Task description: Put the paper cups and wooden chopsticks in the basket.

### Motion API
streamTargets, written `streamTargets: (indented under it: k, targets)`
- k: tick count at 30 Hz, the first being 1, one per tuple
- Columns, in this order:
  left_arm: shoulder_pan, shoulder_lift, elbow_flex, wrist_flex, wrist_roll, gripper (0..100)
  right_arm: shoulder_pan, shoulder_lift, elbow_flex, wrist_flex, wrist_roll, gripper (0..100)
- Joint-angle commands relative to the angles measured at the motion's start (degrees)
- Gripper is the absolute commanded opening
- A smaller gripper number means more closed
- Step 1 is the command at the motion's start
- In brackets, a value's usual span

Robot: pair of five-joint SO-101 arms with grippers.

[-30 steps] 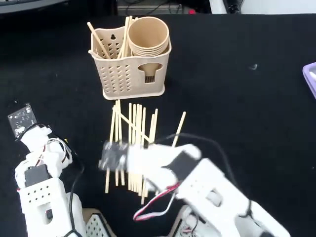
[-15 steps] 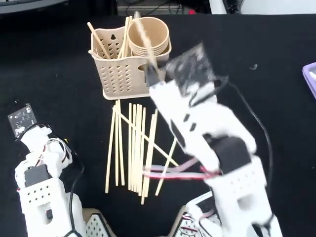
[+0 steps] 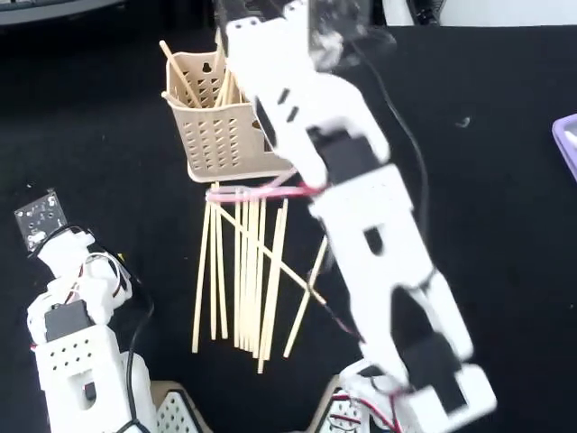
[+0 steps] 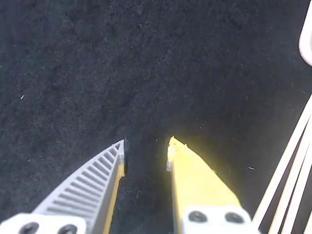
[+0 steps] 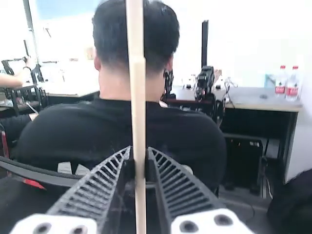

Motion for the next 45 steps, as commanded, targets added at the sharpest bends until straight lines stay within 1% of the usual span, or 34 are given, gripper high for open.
streamTargets:
  k: [1,5,11,13,16,23,25,26,29,32,35,37,39,41,43,45]
  targets:
    - [-0.4,-0.8,-0.5,-0.8,0.6,15,0.4,5.9,-8.6,1.8,-0.6,1.1]
    - [-0.4,-0.8,-0.5,-0.8,0.6,15,-1.1,10.7,-10.9,7.0,-0.6,1.4]
    - [-0.4,-0.8,-0.5,-0.8,0.6,15,-2.2,13.5,-10.8,13.1,-0.5,1.8]
    - [-0.5,-0.8,-0.5,-0.8,0.6,15,-3.1,13.6,-10.9,14.4,-0.4,6.2]
    - [-0.5,-0.8,-0.5,-0.6,0.6,15,-4.4,13.1,-11.4,18.2,-0.6,17.5]
    - [-0.5,-0.8,-0.5,-0.6,0.6,15,-6.4,8.1,-19.9,28.4,-0.3,15.2]
    - [-0.5,-0.8,-0.5,-0.5,0.6,15,-6.2,5.1,-22.8,34.5,-0.2,15.2]
    - [-0.5,-0.8,-0.5,-0.4,0.6,15,-6.0,3.2,-24.0,39.2,-0.1,15.2]
    - [-0.5,-0.8,-0.5,-0.4,0.6,15,-5.3,-2.0,-24.6,57.7,0.6,15.2]
    - [-0.3,-0.8,-0.5,-0.4,0.6,15,-5.4,-3.9,-22.0,72.6,6.5,15.2]
    - [0.0,-0.8,-0.5,-0.7,0.6,15,-5.4,-3.6,-16.3,81.5,11.9,15.5]
    - [0.0,-0.8,-0.5,-0.5,0.6,15,-5.4,-3.7,-8.8,82.4,14.6,15.6]
    - [0.0,-0.8,-0.5,-0.4,0.6,15,-5.4,-3.7,0.5,78.9,17.4,15.7]
    - [0.0,-0.8,-0.5,-0.4,0.6,15,-5.4,-3.6,10.7,71.6,18.6,15.7]
    - [0.0,-0.8,-0.5,-0.4,0.6,15,-5.5,-3.6,21.1,62.0,18.8,15.7]
    - [-0.1,-0.8,-0.5,-0.4,0.6,15,-6.8,-3.6,28.4,54.4,20.0,15.7]
